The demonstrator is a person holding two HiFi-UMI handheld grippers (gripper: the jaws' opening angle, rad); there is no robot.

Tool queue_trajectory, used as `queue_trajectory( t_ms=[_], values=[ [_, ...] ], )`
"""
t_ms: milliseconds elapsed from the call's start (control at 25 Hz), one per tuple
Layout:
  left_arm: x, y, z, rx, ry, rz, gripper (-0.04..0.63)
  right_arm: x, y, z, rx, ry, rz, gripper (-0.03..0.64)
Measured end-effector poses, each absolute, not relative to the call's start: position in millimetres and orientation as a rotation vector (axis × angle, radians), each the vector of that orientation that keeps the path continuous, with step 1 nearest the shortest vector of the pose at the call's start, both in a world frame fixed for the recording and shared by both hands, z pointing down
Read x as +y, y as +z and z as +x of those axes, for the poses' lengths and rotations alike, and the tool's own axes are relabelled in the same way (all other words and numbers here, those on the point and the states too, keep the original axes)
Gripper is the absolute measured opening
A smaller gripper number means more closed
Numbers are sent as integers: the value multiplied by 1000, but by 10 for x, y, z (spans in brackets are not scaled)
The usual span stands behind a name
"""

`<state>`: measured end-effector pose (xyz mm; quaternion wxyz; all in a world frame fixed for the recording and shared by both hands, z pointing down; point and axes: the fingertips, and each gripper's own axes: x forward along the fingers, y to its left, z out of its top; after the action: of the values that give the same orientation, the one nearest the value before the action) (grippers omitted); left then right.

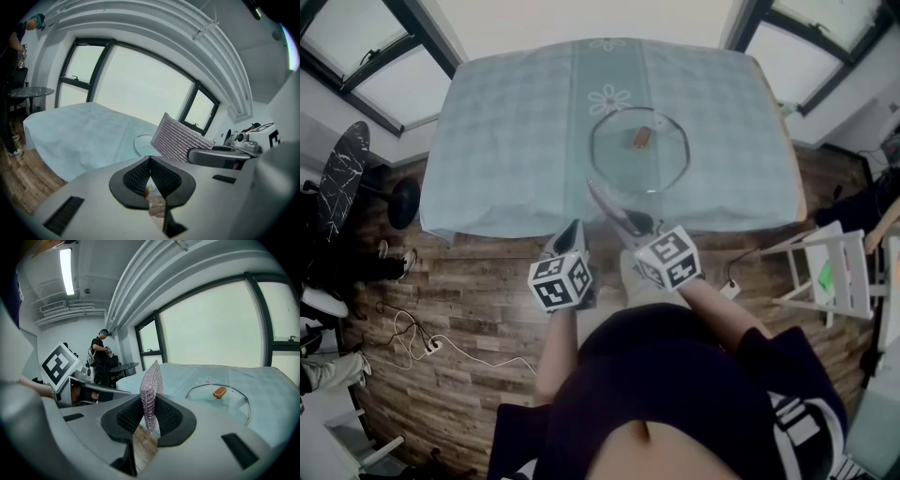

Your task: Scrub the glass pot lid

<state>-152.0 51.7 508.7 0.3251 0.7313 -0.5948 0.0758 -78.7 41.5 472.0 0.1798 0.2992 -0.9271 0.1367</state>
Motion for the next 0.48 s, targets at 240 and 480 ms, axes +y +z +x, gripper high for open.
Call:
queue_trajectory(
  t_ms=[240, 480],
  values=[
    [524, 5032, -1511, -1562, 180, 1929, 0, 431, 4683, -779, -2626, 411, 869, 74],
    [489, 5011, -1474, -1555, 177, 1944, 0, 426, 4660, -774, -2631, 421, 892, 74]
  ],
)
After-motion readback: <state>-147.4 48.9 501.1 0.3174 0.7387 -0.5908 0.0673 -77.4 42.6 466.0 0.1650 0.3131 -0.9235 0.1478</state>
